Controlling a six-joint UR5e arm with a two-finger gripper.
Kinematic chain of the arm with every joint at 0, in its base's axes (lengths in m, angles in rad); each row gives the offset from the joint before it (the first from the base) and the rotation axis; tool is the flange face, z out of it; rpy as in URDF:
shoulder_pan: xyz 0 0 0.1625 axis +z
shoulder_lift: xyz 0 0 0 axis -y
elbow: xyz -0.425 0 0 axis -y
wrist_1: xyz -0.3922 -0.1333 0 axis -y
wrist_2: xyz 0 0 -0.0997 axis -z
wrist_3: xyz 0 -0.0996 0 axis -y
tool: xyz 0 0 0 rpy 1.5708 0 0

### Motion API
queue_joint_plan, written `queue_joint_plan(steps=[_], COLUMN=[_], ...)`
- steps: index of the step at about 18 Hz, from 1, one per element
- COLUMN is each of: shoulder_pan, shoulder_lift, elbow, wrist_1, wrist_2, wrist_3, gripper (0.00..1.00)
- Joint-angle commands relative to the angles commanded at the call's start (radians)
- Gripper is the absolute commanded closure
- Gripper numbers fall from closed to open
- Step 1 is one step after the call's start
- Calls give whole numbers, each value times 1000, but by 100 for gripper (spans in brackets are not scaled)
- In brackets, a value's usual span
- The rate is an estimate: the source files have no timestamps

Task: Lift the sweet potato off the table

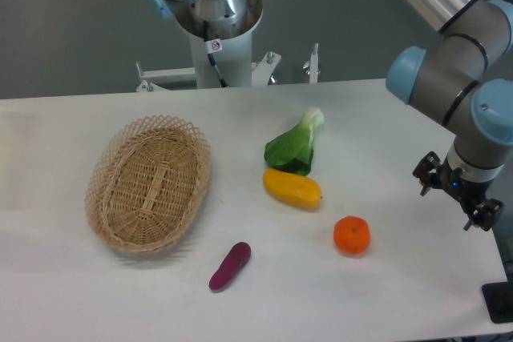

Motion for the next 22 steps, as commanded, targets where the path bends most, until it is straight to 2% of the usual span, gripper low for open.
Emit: queue_joint_plan(steps=[8,11,14,17,22], shoulder_pan=[-2,0,-11,-72,-162], shoulder_lift=[2,6,35,51,43], elbow=[-5,-9,-78,-110,-112], wrist_1=[-2,-8,-2,-2,-2], wrist_2=[-3,-67,-87,-77,-77], wrist_3=[-12,-31,-122,-179,-346], gripper=[0,0,0,0,0])
